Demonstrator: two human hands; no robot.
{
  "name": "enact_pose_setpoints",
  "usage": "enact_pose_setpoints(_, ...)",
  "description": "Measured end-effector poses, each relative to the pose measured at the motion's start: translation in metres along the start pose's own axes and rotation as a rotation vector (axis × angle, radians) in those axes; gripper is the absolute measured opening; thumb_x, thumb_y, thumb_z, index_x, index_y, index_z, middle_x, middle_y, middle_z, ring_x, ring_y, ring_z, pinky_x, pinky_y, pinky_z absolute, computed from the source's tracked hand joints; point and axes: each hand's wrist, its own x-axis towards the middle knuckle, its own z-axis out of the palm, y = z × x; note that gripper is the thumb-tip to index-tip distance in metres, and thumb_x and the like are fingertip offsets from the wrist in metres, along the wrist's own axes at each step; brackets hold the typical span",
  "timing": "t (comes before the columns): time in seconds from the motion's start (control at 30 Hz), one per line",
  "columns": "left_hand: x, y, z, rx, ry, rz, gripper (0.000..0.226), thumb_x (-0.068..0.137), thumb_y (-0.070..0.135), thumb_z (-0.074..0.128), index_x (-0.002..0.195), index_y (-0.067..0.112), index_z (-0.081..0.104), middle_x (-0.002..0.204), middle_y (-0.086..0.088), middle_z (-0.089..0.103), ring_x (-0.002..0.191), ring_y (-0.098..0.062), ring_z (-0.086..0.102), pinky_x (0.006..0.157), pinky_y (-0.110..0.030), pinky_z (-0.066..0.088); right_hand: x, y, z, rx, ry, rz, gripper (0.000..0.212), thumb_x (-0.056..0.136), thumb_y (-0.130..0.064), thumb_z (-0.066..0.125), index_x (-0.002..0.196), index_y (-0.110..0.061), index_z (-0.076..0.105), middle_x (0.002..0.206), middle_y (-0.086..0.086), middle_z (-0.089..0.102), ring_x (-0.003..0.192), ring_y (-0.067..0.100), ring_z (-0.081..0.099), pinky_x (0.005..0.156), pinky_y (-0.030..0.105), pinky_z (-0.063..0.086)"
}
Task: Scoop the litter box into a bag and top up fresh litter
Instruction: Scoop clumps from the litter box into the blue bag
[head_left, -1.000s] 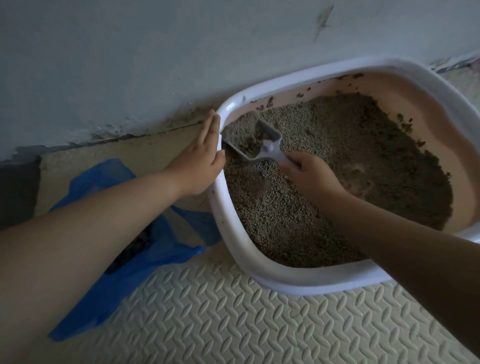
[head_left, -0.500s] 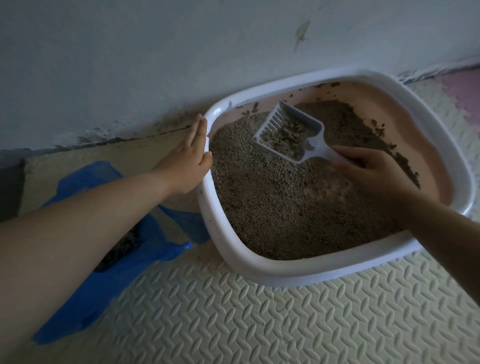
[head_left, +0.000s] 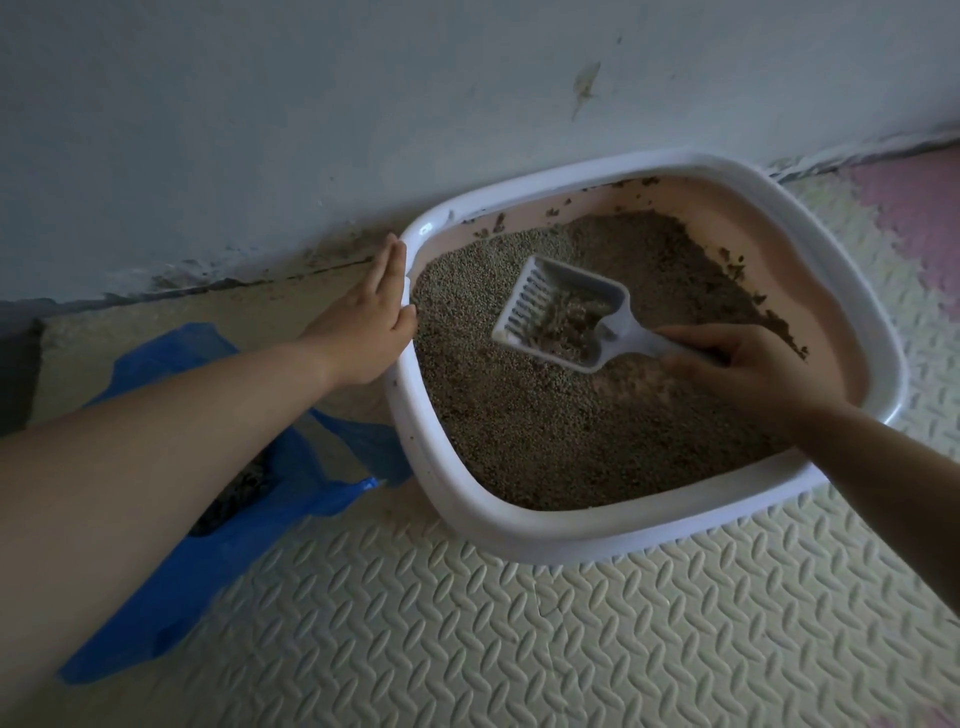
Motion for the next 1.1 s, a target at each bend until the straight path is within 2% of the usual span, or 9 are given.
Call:
enact_pose_setpoints(0.13, -0.001, 0.000, 0.002, 0.002, 0.004, -0.012, 0.064, 0.102, 0.031, 0.024, 0.150, 0.016, -0.014, 0.157, 0.003, -0.023, 0.146, -0.017, -0.004, 0.115, -0.033, 0.009, -0.001, -0.004, 0.003, -0.015, -0.018, 0.002, 0.028, 0.087, -0.021, 0.065, 0.108, -0.039, 0.062, 0.064, -0.024, 0.065, 0.054, -0.004, 0.055, 0.056, 0.005, 0.040)
enact_pose_setpoints(0.37, -0.006, 0.003, -0.002, 0.024, -0.006, -0.024, 0.063, 0.103, 0.032, 0.025, 0.151, 0.015, -0.013, 0.157, 0.002, -0.022, 0.146, -0.017, -0.005, 0.115, -0.033, 0.008, -0.005, -0.009, 0.008, 0.079, -0.010, 0.037, 0.028, 0.087, -0.022, 0.063, 0.114, -0.031, 0.064, 0.070, -0.008, 0.069, 0.052, -0.001, 0.055, 0.056, 0.007, 0.041)
enact_pose_setpoints(0.47, -0.007, 0.006, -0.002, 0.040, -0.007, -0.028, 0.063, 0.103, 0.032, 0.025, 0.151, 0.014, -0.012, 0.157, 0.001, -0.021, 0.147, -0.018, -0.005, 0.116, -0.034, 0.008, -0.008, -0.010, 0.008, 0.051, -0.036, 0.036, 0.031, 0.082, -0.035, 0.062, 0.113, -0.034, 0.066, 0.077, -0.002, 0.071, 0.061, 0.017, 0.060, 0.065, 0.021, 0.045)
enact_pose_setpoints(0.57, -0.008, 0.007, -0.003, 0.046, -0.007, -0.039, 0.063, 0.102, 0.033, 0.025, 0.151, 0.014, -0.011, 0.158, 0.001, -0.021, 0.147, -0.018, -0.005, 0.116, -0.033, 0.008, -0.011, -0.009, 0.007, 0.060, -0.051, 0.037, 0.026, 0.083, -0.031, 0.063, 0.106, -0.041, 0.065, 0.082, 0.003, 0.072, 0.063, 0.015, 0.059, 0.065, 0.018, 0.045)
enact_pose_setpoints(0.63, -0.009, 0.008, -0.003, 0.055, -0.008, -0.042, 0.063, 0.102, 0.034, 0.025, 0.151, 0.015, -0.011, 0.157, 0.002, -0.021, 0.146, -0.017, -0.005, 0.116, -0.033, 0.008, -0.013, -0.009, 0.006, 0.010, -0.081, 0.025, 0.027, 0.085, -0.024, 0.065, 0.107, -0.040, 0.065, 0.084, -0.007, 0.073, 0.069, 0.014, 0.063, 0.070, 0.019, 0.048)
enact_pose_setpoints(0.7, -0.010, 0.008, -0.003, 0.058, -0.005, -0.038, 0.063, 0.102, 0.034, 0.024, 0.151, 0.015, -0.011, 0.158, 0.001, -0.020, 0.147, -0.017, -0.005, 0.116, -0.033, 0.008, -0.013, -0.012, 0.005, 0.040, -0.066, 0.036, 0.027, 0.086, -0.022, 0.064, 0.111, -0.033, 0.066, 0.079, -0.011, 0.071, 0.064, 0.006, 0.059, 0.063, 0.011, 0.043)
enact_pose_setpoints(0.77, -0.013, 0.008, -0.004, 0.056, -0.008, -0.034, 0.063, 0.102, 0.035, 0.024, 0.151, 0.016, -0.011, 0.158, 0.002, -0.020, 0.147, -0.017, -0.005, 0.116, -0.034, 0.009, -0.011, -0.016, 0.005, 0.046, -0.073, 0.033, 0.025, 0.086, -0.024, 0.065, 0.104, -0.041, 0.065, 0.073, -0.006, 0.070, 0.062, 0.007, 0.057, 0.059, 0.014, 0.041)
enact_pose_setpoints(0.9, -0.024, 0.003, -0.010, 0.042, -0.007, -0.022, 0.065, 0.102, 0.040, 0.027, 0.152, 0.019, -0.008, 0.158, 0.006, -0.018, 0.146, -0.014, -0.004, 0.115, -0.034, 0.010, -0.005, -0.032, 0.015, 0.051, -0.143, 0.005, 0.026, 0.085, -0.022, 0.065, 0.100, -0.044, 0.063, 0.069, -0.020, 0.069, 0.056, -0.005, 0.057, 0.056, 0.008, 0.041)
enact_pose_setpoints(1.1, -0.077, -0.028, -0.028, 0.027, 0.097, -0.036, 0.065, 0.100, 0.040, 0.034, 0.152, 0.024, -0.001, 0.159, 0.012, -0.011, 0.146, -0.010, 0.002, 0.117, -0.031, 0.011, 0.007, -0.064, 0.040, 0.123, -0.190, -0.042, 0.025, 0.082, -0.033, 0.065, 0.104, -0.043, 0.065, 0.070, 0.003, 0.066, 0.058, 0.011, 0.053, 0.054, 0.021, 0.041)
